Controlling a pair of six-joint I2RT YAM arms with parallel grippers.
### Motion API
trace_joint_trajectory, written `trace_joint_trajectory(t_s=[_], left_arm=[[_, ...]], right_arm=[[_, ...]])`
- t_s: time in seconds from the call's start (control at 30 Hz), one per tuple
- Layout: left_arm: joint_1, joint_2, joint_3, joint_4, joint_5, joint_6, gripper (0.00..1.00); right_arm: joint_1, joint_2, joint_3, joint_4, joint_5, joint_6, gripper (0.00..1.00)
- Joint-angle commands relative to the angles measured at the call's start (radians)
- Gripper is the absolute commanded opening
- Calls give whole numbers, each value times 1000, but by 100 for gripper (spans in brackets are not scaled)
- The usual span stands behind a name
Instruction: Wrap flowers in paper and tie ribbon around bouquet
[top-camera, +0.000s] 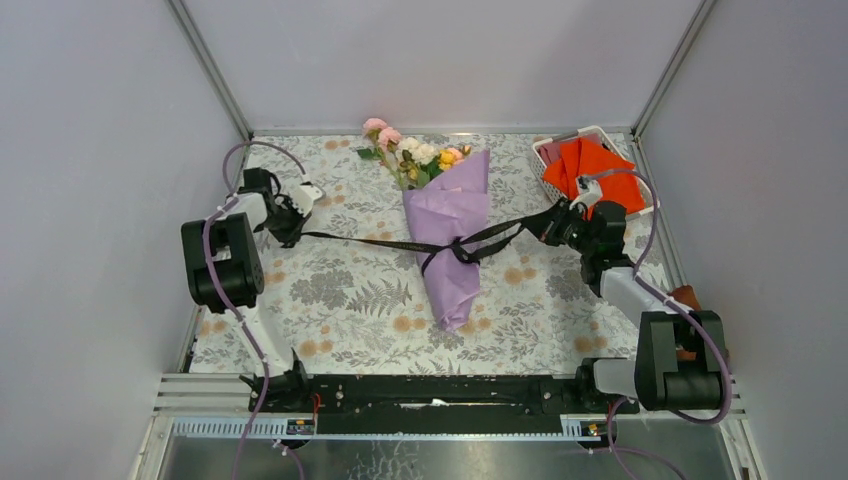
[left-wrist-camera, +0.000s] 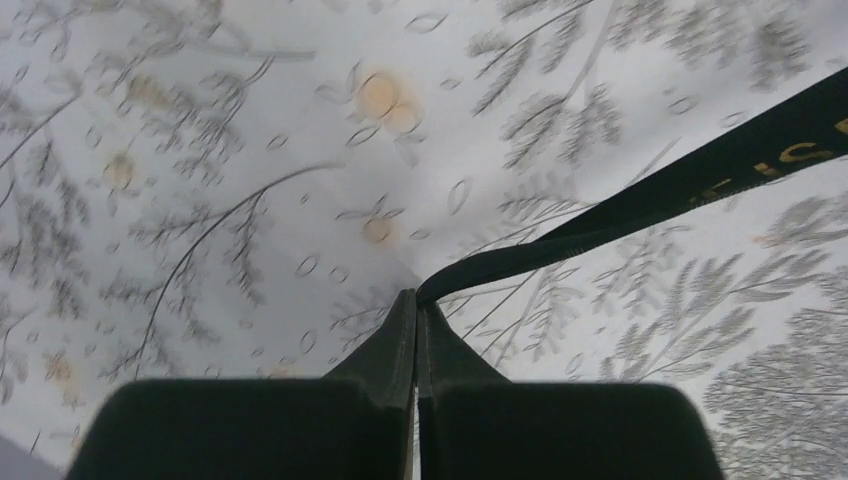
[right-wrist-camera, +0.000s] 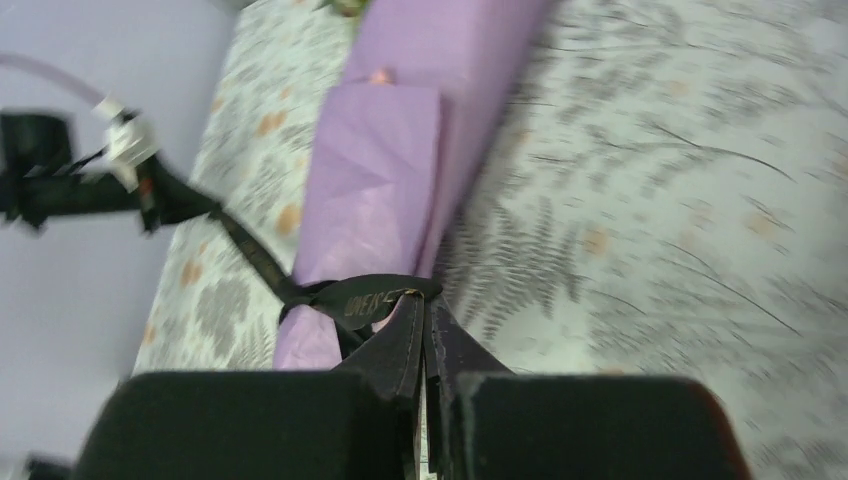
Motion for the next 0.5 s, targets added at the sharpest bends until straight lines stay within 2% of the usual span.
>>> trace_joint_trajectory(t_s=[0.0, 0.1, 0.23, 0.47], left_arm=[[78, -25, -37, 100, -159, -1, 0], [129, -24, -71, 154, -244, 17, 0], [202, -9, -99, 257, -356, 22, 0], [286, -4, -107, 304, -383, 36, 0]], right_arm=[[-53, -81, -31, -113, 310, 24, 0], [-82, -121, -78, -139, 432, 18, 0], [-174, -155, -152, -105, 487, 54, 0], [-250, -167, -200, -101, 510, 58, 0]])
